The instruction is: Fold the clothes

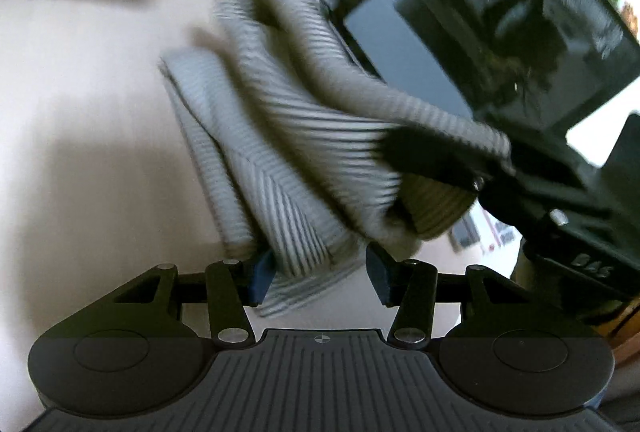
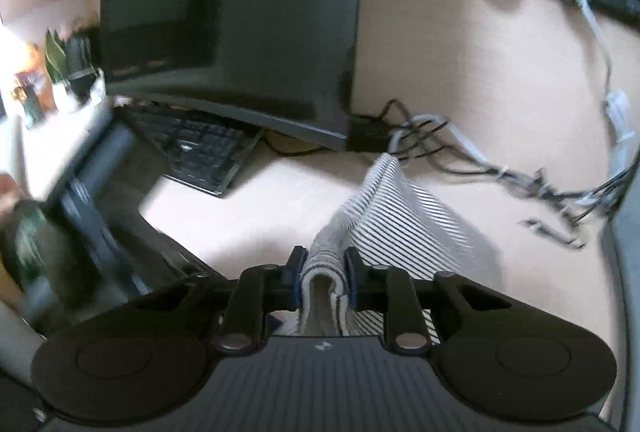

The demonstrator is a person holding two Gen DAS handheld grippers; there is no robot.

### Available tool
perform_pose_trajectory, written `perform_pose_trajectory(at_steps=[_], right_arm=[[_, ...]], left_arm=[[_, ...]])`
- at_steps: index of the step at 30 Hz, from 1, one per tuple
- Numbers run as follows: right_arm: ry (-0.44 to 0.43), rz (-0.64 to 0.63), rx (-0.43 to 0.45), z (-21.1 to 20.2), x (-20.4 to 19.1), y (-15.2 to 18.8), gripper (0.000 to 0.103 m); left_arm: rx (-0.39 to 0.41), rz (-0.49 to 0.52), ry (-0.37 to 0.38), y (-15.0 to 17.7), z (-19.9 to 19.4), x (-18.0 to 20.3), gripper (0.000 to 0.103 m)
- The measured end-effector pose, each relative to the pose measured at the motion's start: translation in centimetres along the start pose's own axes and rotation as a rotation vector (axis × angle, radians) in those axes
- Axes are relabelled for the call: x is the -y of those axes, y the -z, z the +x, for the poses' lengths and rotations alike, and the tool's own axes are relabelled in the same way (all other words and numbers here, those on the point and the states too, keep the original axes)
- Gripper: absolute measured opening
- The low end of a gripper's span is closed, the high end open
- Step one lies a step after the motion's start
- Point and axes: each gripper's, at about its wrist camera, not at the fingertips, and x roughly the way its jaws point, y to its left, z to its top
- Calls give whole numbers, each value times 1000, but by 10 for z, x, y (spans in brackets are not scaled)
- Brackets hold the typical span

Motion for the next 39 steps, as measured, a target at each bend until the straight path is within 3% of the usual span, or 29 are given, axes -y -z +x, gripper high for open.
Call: perform_pose_trajectory(at_steps=[4, 8, 11, 14, 17, 23, 27, 32, 34, 37, 39], right_arm=[[-29, 12, -36, 15, -3, 11, 17], [-47, 36, -54, 19, -3, 19, 17], [-60, 54, -68, 23, -3, 26, 17], [-73, 71, -81, 26, -3, 32, 17], [-51, 8, -89, 29, -15, 35, 19], [-21, -129, -91, 37, -38, 39, 27], [-13, -232, -76, 27, -50, 42, 43], [-117, -191, 43, -19, -37, 26, 44], [-94, -222, 24, -16, -35, 30, 43], [-38, -270, -112, 12, -33, 54, 40], [-23, -345, -113, 12, -39, 62, 41]], left_arm=[[-12, 85, -40, 7, 5, 13, 54], [-26, 106, -48, 9, -12, 13, 57], [-11, 124, -76, 10, -34, 7, 72], [37, 75, -125, 8, -57, -12, 73], [113, -3, -141, -2, -76, -22, 67], [235, 86, -59, -51, -59, 22, 64], [170, 62, -75, -77, -15, 20, 62], [141, -9, -47, -84, -6, 2, 60], [136, -20, -53, -86, -4, -1, 58], [132, -13, -67, -87, -3, -1, 59], [128, -1, -77, -87, -3, 1, 59]])
